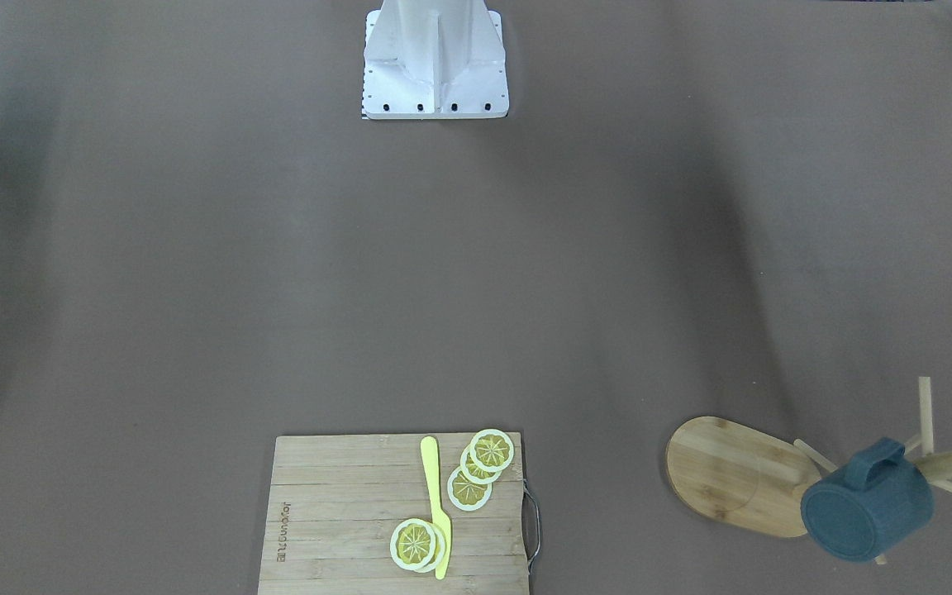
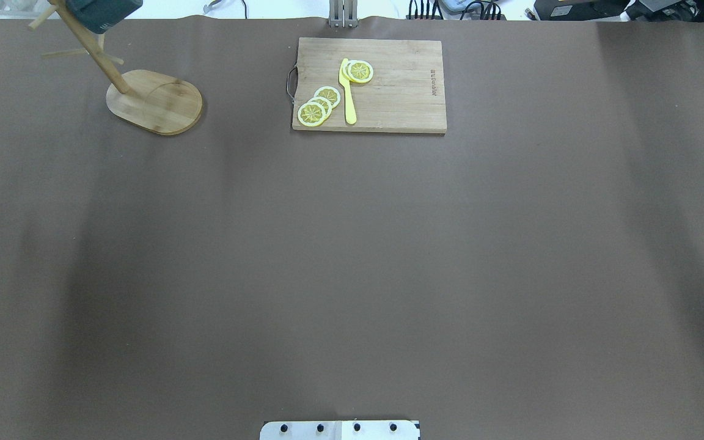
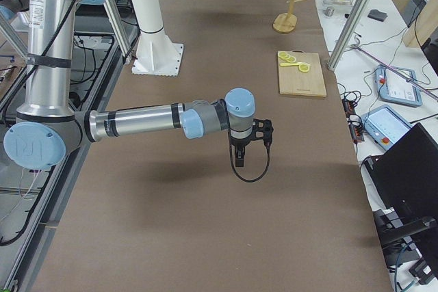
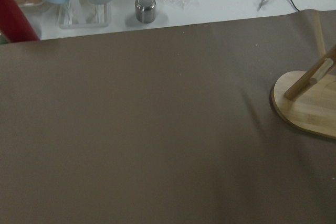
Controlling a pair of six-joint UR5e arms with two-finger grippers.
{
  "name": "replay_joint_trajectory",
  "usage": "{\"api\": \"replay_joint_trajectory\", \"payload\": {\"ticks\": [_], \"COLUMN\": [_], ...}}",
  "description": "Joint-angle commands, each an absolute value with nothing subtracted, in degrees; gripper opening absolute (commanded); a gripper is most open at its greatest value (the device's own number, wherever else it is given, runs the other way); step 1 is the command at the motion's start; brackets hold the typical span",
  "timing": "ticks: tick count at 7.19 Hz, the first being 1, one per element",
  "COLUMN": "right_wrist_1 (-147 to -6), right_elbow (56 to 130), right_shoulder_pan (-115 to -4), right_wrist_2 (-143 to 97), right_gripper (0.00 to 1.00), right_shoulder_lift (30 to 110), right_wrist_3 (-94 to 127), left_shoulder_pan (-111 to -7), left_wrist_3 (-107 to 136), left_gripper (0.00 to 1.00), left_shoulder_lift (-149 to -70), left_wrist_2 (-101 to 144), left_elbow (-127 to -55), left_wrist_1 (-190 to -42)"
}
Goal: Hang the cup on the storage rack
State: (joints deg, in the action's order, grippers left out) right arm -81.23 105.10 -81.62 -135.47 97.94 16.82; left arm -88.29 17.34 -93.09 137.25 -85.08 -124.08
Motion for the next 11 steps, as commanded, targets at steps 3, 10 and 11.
{"api": "replay_joint_trajectory", "payload": {"ticks": [3,10,11], "right_wrist_1": [-81.4,-81.5,-81.5], "right_elbow": [100.2,97.1,97.2], "right_shoulder_pan": [-89.6,-92.7,-92.7], "right_wrist_2": [-135.2,-134.2,-134.0], "right_gripper": [1.0,1.0,1.0], "right_shoulder_lift": [100.6,102.3,102.6], "right_wrist_3": [3.8,-2.3,-2.3], "left_shoulder_pan": [-87.3,-85.7,-85.7], "left_wrist_3": [6.3,6.1,6.1], "left_gripper": [0.98,0.98,0.98], "left_shoulder_lift": [-89.8,-79.3,-79.3], "left_wrist_2": [137.8,137.8,137.8], "left_elbow": [-92.6,-91.7,-91.8], "left_wrist_1": [-101.2,-116.2,-116.4]}}
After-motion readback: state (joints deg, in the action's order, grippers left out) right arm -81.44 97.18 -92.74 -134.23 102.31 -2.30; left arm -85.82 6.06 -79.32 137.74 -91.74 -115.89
